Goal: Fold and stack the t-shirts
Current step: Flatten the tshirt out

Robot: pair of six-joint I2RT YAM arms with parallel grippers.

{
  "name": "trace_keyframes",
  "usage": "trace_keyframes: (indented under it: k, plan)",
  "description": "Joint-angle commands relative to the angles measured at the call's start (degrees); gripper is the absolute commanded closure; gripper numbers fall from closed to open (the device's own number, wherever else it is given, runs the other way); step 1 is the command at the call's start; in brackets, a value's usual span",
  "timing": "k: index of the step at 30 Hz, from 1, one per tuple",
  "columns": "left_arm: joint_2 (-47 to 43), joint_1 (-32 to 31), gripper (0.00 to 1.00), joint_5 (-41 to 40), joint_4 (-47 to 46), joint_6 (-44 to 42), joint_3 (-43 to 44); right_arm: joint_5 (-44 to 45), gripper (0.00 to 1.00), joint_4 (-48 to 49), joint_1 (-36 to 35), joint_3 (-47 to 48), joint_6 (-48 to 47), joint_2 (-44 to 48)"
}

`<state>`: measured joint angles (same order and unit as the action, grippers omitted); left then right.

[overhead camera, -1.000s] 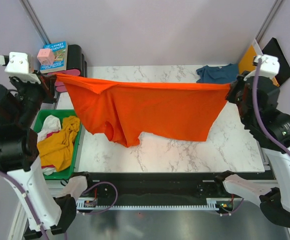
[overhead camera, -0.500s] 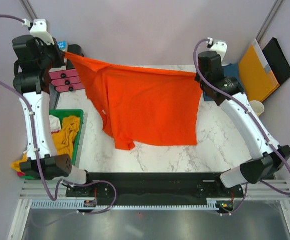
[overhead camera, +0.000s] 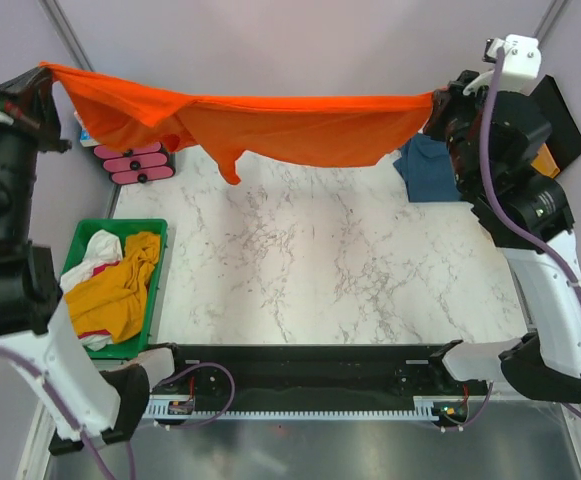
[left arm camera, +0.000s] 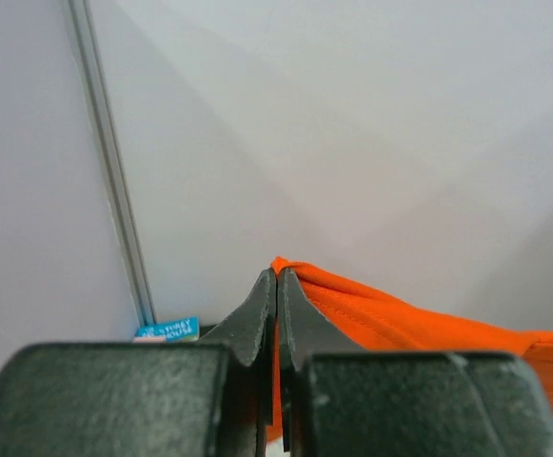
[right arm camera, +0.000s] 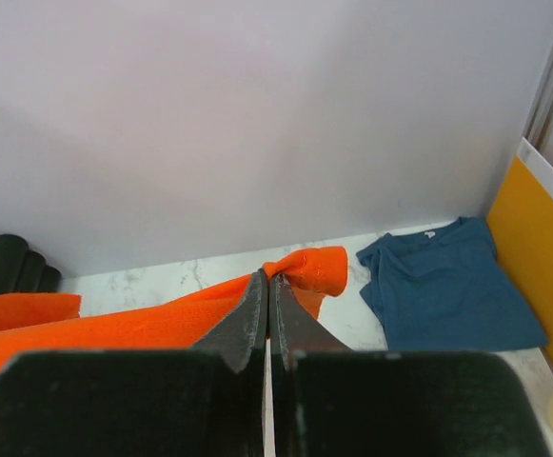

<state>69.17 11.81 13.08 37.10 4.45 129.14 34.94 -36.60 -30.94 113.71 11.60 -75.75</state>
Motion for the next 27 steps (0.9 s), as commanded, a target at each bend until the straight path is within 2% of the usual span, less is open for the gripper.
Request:
trace_keyframes:
  k: [1, 4, 8, 14, 19, 27]
  plan:
    - [-5.2, 0.5, 0.98, -3.8, 0.2, -3.4, 0.9, 2.5, 1.0, -0.6, -1.8, 1.9, -2.5, 2.8]
    - [-9.2, 0.3, 0.98, -7.2, 1.3, -7.2, -0.7, 2.6, 1.0, -1.0, -2.5, 2.7, -2.9, 4.3]
    - [-11.5, -4.4, 0.98, -12.5, 2.7, -9.2, -0.6, 2.4, 1.0, -2.9, -2.7, 7.8, -3.0, 3.1]
    - [-11.4, -4.9, 0.98, -10.9, 2.5, -8.9, -5.0, 4.6, 1.0, -2.5, -2.7, 8.9, -1.0, -0.9]
    - [-10.3, -4.8, 0.98, -6.3, -2.5, -9.2, -20.5, 3.8, 1.0, 2.6, -2.3, -1.8, 3.1, -3.3]
    - [-3.0, -4.8, 0.98, -0.3, -14.5, -10.9, -40.9, 0.1, 1.0, 10.7, 5.9, -21.0, 8.5, -9.9]
